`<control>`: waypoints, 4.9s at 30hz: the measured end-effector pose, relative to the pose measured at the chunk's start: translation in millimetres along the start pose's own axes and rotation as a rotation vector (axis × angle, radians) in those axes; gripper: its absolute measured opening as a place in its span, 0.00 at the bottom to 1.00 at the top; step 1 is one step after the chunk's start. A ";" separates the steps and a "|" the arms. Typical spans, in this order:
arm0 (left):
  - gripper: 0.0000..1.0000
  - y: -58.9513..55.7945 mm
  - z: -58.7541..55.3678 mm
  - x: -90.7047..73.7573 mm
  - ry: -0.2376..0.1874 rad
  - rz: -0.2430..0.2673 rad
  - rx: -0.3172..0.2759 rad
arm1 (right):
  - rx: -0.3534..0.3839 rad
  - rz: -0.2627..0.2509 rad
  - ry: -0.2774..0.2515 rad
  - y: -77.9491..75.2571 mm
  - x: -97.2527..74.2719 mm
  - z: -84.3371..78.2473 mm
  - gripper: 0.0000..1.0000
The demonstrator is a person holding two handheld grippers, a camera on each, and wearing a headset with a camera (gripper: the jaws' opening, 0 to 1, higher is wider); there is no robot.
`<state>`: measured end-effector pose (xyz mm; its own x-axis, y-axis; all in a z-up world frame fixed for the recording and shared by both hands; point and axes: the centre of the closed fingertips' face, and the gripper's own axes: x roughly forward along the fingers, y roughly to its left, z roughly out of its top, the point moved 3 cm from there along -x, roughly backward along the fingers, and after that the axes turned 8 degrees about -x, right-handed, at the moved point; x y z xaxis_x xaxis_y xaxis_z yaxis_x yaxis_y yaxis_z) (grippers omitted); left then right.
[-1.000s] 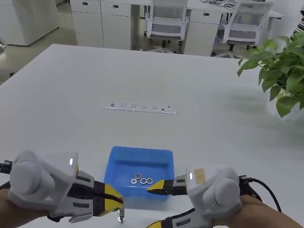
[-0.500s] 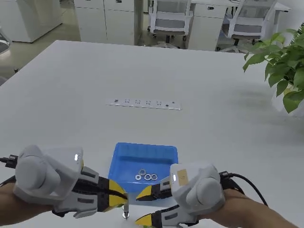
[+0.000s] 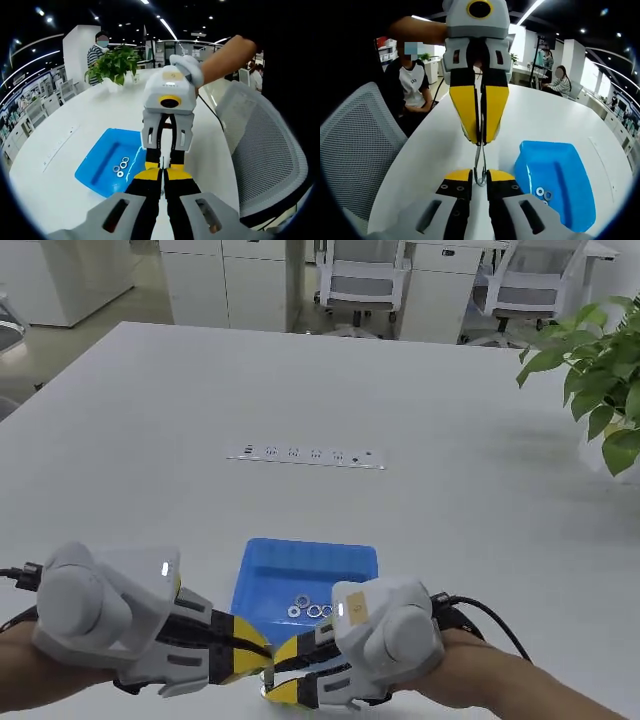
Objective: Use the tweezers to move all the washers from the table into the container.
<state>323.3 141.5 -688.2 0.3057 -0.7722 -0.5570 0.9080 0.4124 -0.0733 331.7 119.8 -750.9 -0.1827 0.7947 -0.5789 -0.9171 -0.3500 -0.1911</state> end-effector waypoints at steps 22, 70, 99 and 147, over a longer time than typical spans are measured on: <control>0.06 -0.6 -1.1 -2.6 -0.006 0.007 -0.019 | 0.005 0.008 0.001 0.3 0.7 0.6 0.09; 0.58 10.5 2.0 -25.9 -0.090 0.111 -0.132 | 0.012 -0.059 -0.027 -41.8 -34.5 43.2 0.09; 0.98 17.3 9.8 -33.5 -0.194 0.176 -0.218 | -0.006 -0.089 -0.007 -89.9 -26.3 12.9 0.10; 0.41 77.0 19.5 -3.1 -0.084 0.147 -0.087 | 0.011 -0.044 0.034 -96.1 -6.5 -23.2 0.10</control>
<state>397.8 166.3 -676.1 0.4597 -0.7362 -0.4966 0.8245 0.5617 -0.0694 429.2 136.7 -747.2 -0.1301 0.7920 -0.5965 -0.9280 -0.3091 -0.2081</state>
